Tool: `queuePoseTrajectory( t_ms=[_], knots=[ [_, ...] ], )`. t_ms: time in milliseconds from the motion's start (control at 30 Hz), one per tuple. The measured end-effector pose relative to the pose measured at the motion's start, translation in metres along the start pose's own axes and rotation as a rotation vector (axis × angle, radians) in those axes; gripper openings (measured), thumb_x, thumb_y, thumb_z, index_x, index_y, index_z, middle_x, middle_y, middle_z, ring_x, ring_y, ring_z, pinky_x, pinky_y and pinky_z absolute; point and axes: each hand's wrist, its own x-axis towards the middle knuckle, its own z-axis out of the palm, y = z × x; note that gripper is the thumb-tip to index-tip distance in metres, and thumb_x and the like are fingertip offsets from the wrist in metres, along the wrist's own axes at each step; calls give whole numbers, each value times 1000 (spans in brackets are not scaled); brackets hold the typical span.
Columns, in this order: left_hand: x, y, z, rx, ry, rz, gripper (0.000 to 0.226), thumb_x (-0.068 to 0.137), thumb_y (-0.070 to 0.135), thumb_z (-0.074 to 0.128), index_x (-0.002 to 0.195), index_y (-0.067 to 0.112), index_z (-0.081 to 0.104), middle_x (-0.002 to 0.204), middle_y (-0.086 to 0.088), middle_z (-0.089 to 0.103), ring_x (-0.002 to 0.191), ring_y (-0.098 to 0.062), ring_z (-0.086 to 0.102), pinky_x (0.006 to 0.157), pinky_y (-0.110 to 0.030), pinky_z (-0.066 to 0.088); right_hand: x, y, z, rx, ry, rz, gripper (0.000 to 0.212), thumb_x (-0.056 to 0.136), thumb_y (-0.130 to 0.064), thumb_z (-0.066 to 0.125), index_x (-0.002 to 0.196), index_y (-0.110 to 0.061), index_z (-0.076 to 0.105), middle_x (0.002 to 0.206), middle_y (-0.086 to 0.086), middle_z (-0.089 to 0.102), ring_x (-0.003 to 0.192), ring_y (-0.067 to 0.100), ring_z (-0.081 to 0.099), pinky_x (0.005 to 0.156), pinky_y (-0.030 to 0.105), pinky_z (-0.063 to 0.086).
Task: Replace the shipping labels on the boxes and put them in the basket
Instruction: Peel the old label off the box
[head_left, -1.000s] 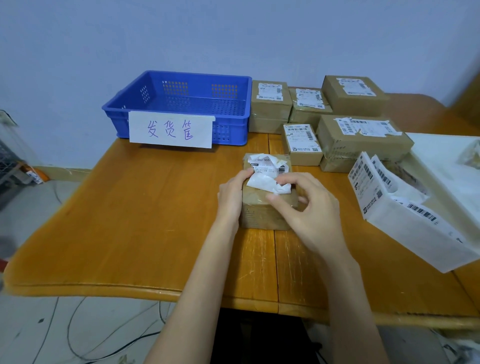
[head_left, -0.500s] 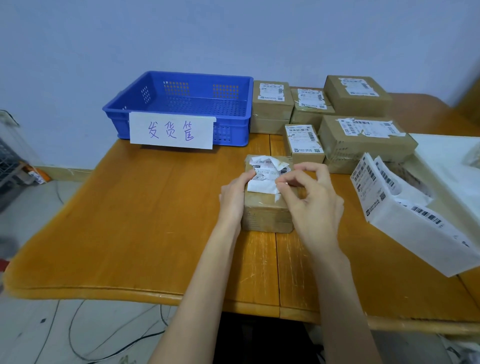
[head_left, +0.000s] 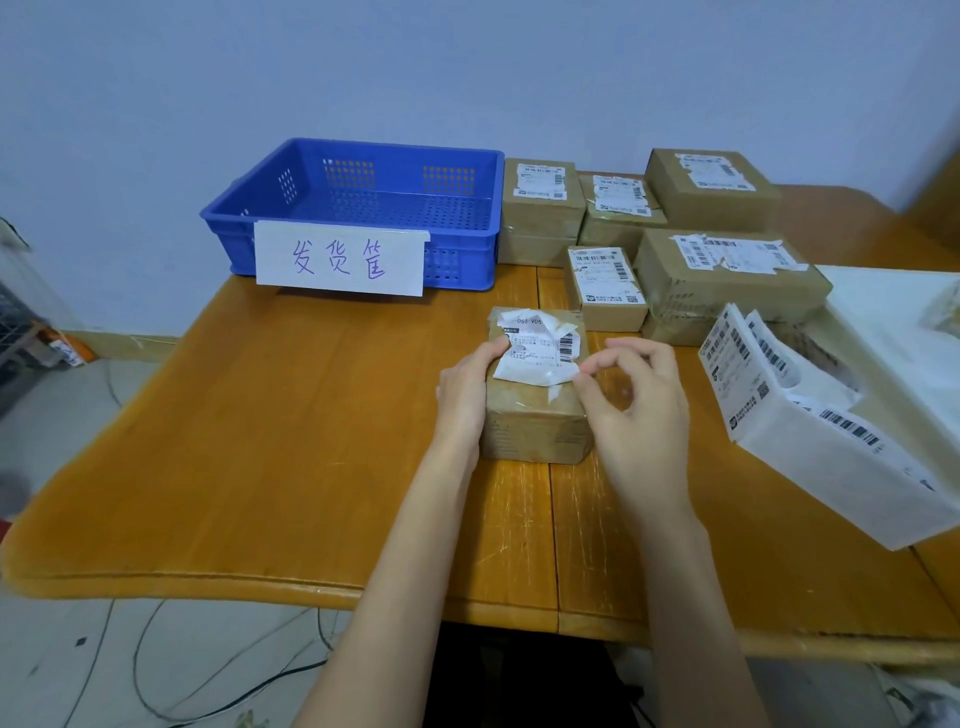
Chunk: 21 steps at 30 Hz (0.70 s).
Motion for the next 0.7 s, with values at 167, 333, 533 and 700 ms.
queuePoseTrajectory(
  t_ms=[167,333,533,700],
  knots=[
    [10,-9,1,38,36,-23,67,54,81,59,102,37,77,121,-1,68,122,-29,56,108,-53,42,1,-10,10,-75,39,-30,3,92,-21,63,90,-23,64,107,-7,56,89,5,55,83,20,46],
    [16,-11,1,32,37,-28,79,51,83,59,111,34,74,125,-3,65,124,-29,55,108,-53,42,5,-24,16,-221,67,11,8,90,-37,65,95,-32,66,100,-10,53,83,5,55,71,-7,21],
    [22,-18,1,-1,55,-4,89,41,89,64,109,34,75,122,-3,67,122,-31,56,107,-54,42,13,-18,-6,190,-42,246,26,81,-23,75,102,-29,61,105,-15,63,91,-2,65,93,30,51],
    [26,-21,1,0,48,-11,103,28,96,60,110,36,74,121,0,68,122,-30,56,106,-53,43,15,-18,-7,426,-29,407,15,86,-21,67,101,-25,70,110,-4,64,96,4,63,93,37,53]
  ],
)
